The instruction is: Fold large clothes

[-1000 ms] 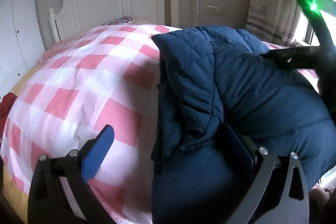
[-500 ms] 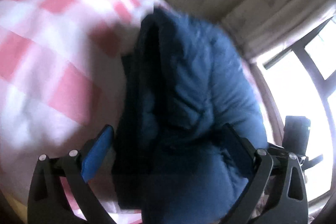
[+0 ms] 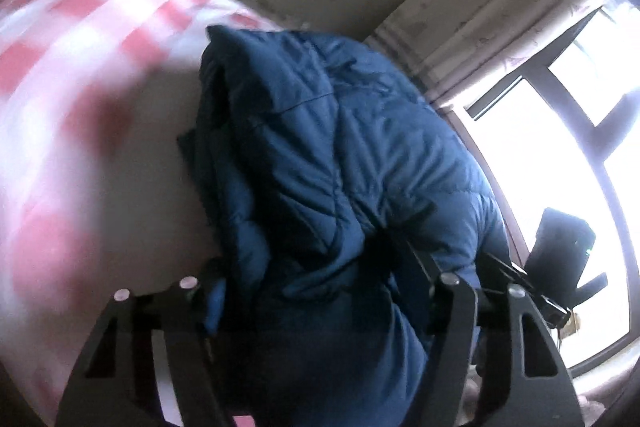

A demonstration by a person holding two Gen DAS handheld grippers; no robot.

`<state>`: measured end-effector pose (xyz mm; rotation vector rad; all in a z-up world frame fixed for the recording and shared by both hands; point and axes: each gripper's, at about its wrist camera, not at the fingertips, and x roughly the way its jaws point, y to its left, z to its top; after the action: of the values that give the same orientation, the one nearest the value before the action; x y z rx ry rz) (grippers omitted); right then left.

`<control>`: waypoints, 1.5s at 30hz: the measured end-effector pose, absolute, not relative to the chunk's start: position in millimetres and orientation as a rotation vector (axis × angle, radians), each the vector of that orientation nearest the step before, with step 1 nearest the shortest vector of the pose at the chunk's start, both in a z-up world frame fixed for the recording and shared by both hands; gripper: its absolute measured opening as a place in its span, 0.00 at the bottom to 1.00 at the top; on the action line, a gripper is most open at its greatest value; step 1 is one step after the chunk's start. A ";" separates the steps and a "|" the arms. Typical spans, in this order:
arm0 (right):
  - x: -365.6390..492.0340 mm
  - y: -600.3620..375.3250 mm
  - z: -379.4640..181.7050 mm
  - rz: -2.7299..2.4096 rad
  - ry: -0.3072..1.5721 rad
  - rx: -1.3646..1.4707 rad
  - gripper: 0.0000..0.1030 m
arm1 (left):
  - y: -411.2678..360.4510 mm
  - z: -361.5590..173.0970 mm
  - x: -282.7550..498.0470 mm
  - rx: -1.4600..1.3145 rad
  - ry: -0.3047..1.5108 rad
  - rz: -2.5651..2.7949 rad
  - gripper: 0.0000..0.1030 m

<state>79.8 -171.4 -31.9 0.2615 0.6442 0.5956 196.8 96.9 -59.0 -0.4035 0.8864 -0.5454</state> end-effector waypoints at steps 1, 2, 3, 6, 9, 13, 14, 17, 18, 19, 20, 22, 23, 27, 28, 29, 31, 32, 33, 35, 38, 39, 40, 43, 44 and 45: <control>88.4 -181.6 -27.8 0.563 0.628 0.247 0.68 | 86.1 -58.8 206.3 -0.404 0.884 -0.553 0.63; 103.5 -198.0 -23.7 0.520 0.619 0.240 0.69 | 68.8 -59.2 222.0 -0.395 0.881 -0.559 0.62; 114.3 -208.9 -21.9 0.485 0.615 0.228 0.69 | 55.2 -60.5 232.9 -0.387 0.877 -0.561 0.62; 155.5 -246.4 -29.0 0.395 0.657 0.249 0.69 | 14.6 -68.9 275.6 -0.377 0.865 -0.562 0.61; 176.0 -265.5 -45.4 0.314 0.727 0.328 0.75 | -11.5 -73.0 298.3 -0.355 0.862 -0.513 0.70; 144.6 -261.9 -30.4 0.211 0.702 0.316 0.89 | -19.6 -62.6 276.1 -0.236 0.791 -0.359 0.88; 127.2 -253.1 -19.6 0.181 0.669 0.272 0.89 | -22.2 -52.7 261.3 -0.163 0.739 -0.284 0.96; 80.7 -239.4 3.6 0.169 0.583 0.211 0.92 | -33.2 -20.5 212.4 -0.018 0.604 -0.221 0.98; 64.5 -234.8 12.3 0.171 0.563 0.199 0.92 | -37.0 -13.3 199.0 0.014 0.577 -0.205 0.98; 53.4 -229.8 18.9 0.168 0.544 0.186 0.92 | -41.2 -2.2 180.4 0.045 0.535 -0.180 0.98; 41.7 -228.2 24.5 0.165 0.532 0.170 0.93 | -42.8 6.1 164.6 0.052 0.502 -0.165 0.98; 23.0 -220.9 35.8 0.152 0.527 0.119 0.93 | -43.2 17.1 138.2 0.045 0.466 -0.133 0.98; 11.4 -219.7 43.7 0.143 0.520 0.091 0.94 | -44.5 22.4 126.4 0.039 0.448 -0.113 0.98; -9.4 -213.6 56.7 0.123 0.498 0.032 0.94 | -55.9 34.9 101.9 0.049 0.416 -0.086 0.98; -14.5 -212.1 60.2 0.119 0.492 0.023 0.94 | -56.9 37.6 92.8 0.060 0.410 -0.083 0.98; -18.8 -211.3 62.4 0.116 0.484 0.014 0.94 | -59.4 39.3 88.6 0.071 0.401 -0.079 0.98; -21.7 -209.3 65.6 0.106 0.471 0.001 0.94 | -60.2 44.9 75.9 0.079 0.381 -0.078 0.98; -23.8 -209.4 67.4 0.108 0.467 -0.001 0.94 | -60.0 47.5 72.0 0.076 0.371 -0.081 0.98; -26.5 -208.6 68.9 0.113 0.462 -0.004 0.94 | -59.5 49.0 71.1 0.071 0.368 -0.083 0.98; -27.7 -207.6 70.3 0.114 0.456 -0.011 0.94 | -58.1 54.5 66.4 0.059 0.360 -0.082 0.98; -29.1 -205.5 71.7 0.117 0.448 -0.023 0.94 | -55.6 59.0 62.6 0.052 0.351 -0.075 0.98; -29.2 -205.0 72.2 0.117 0.449 -0.023 0.95 | -54.1 59.6 62.2 0.049 0.351 -0.071 0.98; -28.9 -205.0 72.0 0.118 0.450 -0.023 0.94 | -52.6 59.9 61.8 0.045 0.355 -0.071 0.98; -29.0 -205.7 72.0 0.119 0.453 -0.020 0.95 | -50.1 59.9 61.5 0.044 0.364 -0.071 0.98; -29.2 -205.2 72.2 0.118 0.452 -0.021 0.94 | -49.1 59.8 61.6 0.043 0.367 -0.071 0.98; -29.3 -204.9 72.2 0.117 0.451 -0.022 0.95 | -48.2 59.8 61.5 0.042 0.368 -0.072 0.98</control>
<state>-29.3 -204.9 72.2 -0.0216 0.4512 0.1170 61.5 -48.2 59.8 0.0416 0.3684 -0.0721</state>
